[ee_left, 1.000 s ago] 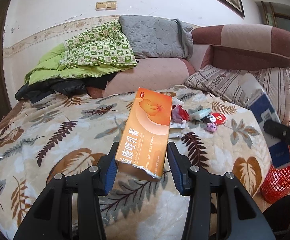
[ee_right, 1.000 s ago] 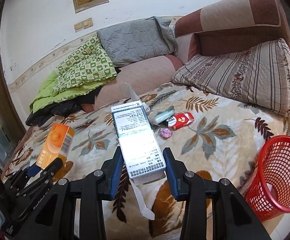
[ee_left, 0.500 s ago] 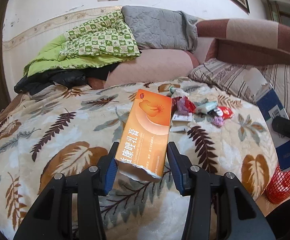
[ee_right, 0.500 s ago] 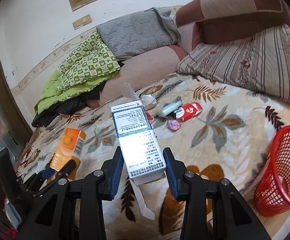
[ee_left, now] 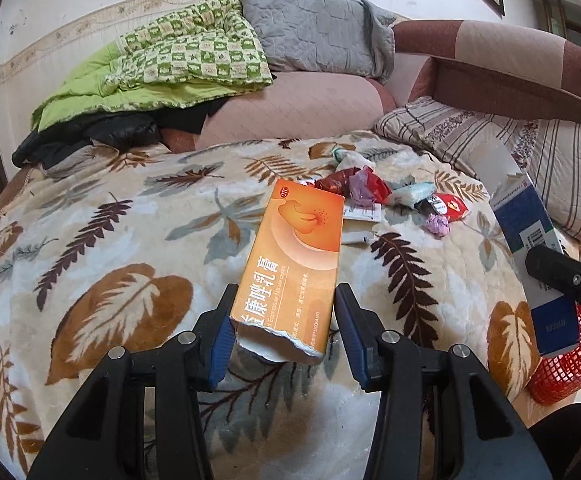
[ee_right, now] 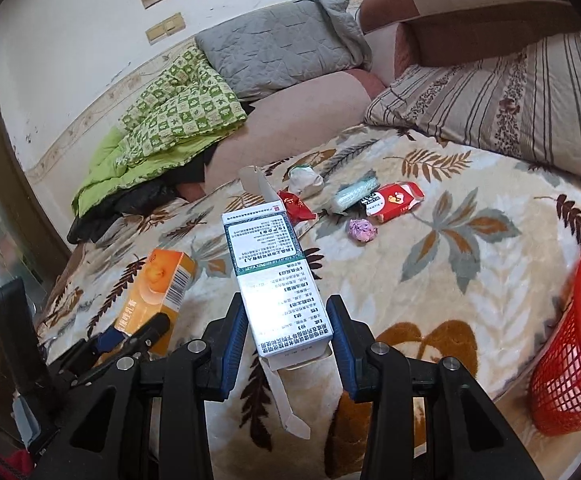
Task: Collect trash
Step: 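Carry both boxes to the red basket and open both tools over it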
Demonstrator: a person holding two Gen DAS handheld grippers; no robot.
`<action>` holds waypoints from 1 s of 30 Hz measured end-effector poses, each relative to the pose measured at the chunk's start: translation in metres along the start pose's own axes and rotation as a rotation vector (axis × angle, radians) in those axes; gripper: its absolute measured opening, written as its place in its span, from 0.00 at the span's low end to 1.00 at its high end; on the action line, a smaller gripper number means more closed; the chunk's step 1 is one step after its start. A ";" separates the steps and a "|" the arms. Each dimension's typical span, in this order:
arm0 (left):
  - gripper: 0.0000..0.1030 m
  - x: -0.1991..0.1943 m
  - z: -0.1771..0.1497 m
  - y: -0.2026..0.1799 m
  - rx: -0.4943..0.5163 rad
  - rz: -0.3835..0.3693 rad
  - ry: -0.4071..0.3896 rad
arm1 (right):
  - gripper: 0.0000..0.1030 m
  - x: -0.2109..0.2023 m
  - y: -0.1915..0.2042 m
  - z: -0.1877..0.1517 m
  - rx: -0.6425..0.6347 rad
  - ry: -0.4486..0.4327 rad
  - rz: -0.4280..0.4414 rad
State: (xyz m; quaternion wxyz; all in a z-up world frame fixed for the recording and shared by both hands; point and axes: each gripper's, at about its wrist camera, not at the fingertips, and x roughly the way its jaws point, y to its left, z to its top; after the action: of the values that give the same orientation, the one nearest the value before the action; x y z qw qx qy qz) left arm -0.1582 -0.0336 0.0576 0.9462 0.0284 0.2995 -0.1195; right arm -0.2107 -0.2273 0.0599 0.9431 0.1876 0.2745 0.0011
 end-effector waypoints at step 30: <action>0.45 -0.037 0.039 -0.261 0.289 -0.723 0.146 | 0.43 -0.184 -0.251 -0.003 0.512 -0.208 -0.324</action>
State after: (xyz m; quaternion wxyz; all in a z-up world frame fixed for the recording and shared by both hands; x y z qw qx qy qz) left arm -0.2290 -0.2841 0.1149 0.8055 0.0622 0.3368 -0.4836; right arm -0.3940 -0.4791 0.0634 0.8761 0.3718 0.1944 -0.2375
